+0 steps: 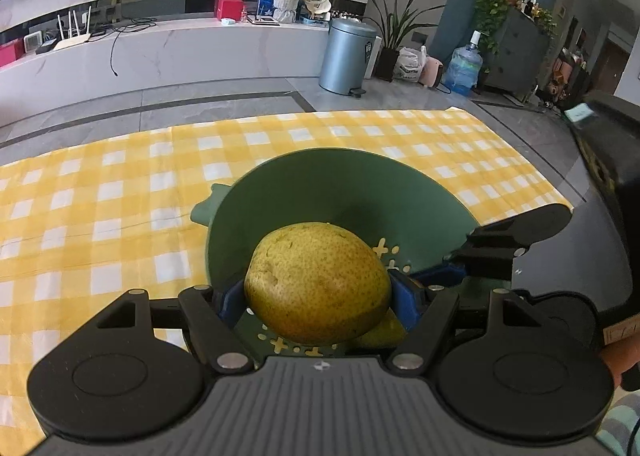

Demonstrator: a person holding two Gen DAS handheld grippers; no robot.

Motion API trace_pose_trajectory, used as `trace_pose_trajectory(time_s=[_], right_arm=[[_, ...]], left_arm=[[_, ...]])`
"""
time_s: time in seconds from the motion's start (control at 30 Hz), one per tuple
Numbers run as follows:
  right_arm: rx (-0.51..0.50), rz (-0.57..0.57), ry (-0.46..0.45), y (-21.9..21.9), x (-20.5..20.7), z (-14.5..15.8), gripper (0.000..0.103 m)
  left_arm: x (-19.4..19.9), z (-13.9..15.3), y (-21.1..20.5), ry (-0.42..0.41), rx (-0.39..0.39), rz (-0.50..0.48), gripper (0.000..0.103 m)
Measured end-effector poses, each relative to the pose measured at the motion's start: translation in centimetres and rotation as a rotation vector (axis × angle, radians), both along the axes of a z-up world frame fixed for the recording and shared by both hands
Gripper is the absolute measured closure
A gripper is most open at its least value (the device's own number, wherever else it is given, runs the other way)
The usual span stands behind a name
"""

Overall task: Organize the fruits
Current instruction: 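Carry the held pears with both tools over the green colander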

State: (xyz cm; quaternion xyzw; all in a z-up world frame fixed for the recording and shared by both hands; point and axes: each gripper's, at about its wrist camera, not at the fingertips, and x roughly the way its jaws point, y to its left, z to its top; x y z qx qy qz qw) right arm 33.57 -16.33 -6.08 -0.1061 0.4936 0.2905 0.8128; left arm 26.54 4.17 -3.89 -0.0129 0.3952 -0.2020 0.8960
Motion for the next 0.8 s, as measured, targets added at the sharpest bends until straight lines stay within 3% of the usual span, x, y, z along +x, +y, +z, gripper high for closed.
trace_pose_trajectory(time_s=[0.17, 0.4, 0.57, 0.8], right_arm=[[-0.008, 0.032, 0.159, 0.6, 1.3, -0.6, 0.037], [-0.062, 0.048, 0.220, 1.7, 1.6, -0.5, 0.037], [-0.060, 0.046, 0.177, 1.5, 1.2, 0.8, 0.029], [-0.077, 0.041, 0.064, 0.0, 0.0, 2.1, 0.029]], left_arm=[[-0.1, 0.0, 0.2, -0.001, -0.004, 0.011, 0.020], [0.1, -0.1, 0.5, 0.000, -0.013, 0.011, 0.020], [0.1, 0.0, 0.7, -0.006, -0.049, -0.005, 0.020], [0.6, 0.1, -0.6, 0.003, 0.059, -0.052, 0.020]])
